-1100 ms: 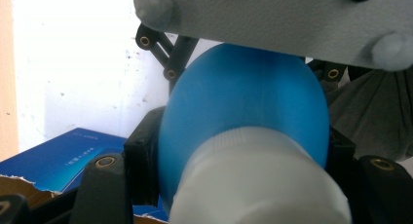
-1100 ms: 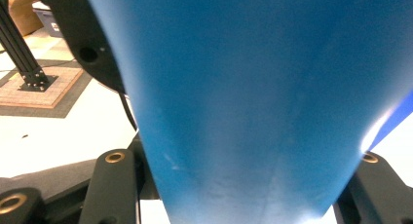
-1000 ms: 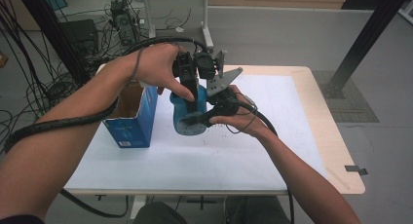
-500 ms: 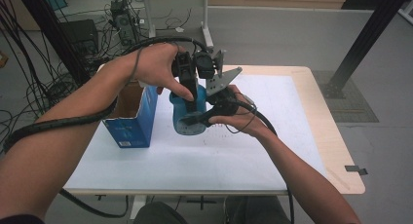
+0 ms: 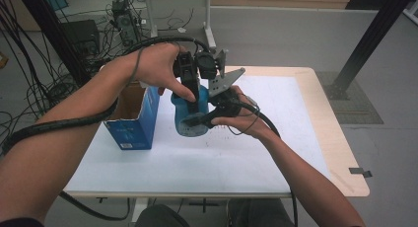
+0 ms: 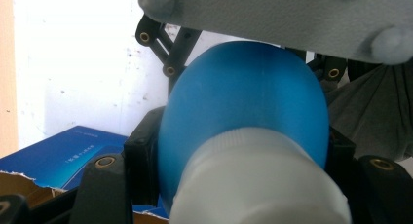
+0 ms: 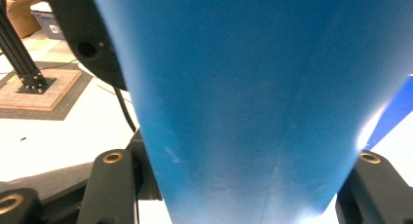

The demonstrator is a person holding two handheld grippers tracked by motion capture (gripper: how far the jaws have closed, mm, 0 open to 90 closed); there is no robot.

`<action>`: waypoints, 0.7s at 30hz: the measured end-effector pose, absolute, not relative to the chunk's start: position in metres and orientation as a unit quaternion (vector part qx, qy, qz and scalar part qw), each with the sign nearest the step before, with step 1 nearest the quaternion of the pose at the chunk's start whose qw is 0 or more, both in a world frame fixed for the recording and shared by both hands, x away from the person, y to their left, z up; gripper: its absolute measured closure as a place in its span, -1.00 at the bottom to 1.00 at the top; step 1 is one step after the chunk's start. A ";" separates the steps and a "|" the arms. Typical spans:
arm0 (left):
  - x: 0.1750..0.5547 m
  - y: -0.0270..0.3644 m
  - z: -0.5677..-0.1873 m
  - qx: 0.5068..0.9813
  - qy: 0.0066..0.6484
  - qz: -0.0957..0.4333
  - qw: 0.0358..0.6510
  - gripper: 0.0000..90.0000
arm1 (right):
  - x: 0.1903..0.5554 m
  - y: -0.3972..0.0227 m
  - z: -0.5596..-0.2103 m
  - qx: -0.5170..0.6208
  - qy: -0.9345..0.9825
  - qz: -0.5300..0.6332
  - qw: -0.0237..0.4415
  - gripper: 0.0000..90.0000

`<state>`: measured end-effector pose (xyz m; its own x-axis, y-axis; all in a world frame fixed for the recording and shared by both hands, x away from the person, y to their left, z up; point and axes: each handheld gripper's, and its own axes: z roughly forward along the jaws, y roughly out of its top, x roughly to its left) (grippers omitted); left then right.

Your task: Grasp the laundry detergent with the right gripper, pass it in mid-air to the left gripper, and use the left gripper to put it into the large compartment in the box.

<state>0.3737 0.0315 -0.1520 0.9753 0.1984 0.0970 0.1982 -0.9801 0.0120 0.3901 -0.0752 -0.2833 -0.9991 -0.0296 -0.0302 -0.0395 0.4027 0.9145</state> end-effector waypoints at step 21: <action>0.383 0.040 -0.146 0.988 0.153 0.029 0.008 -0.18 | 0.389 -0.100 -0.280 0.031 0.849 0.528 0.003 -0.61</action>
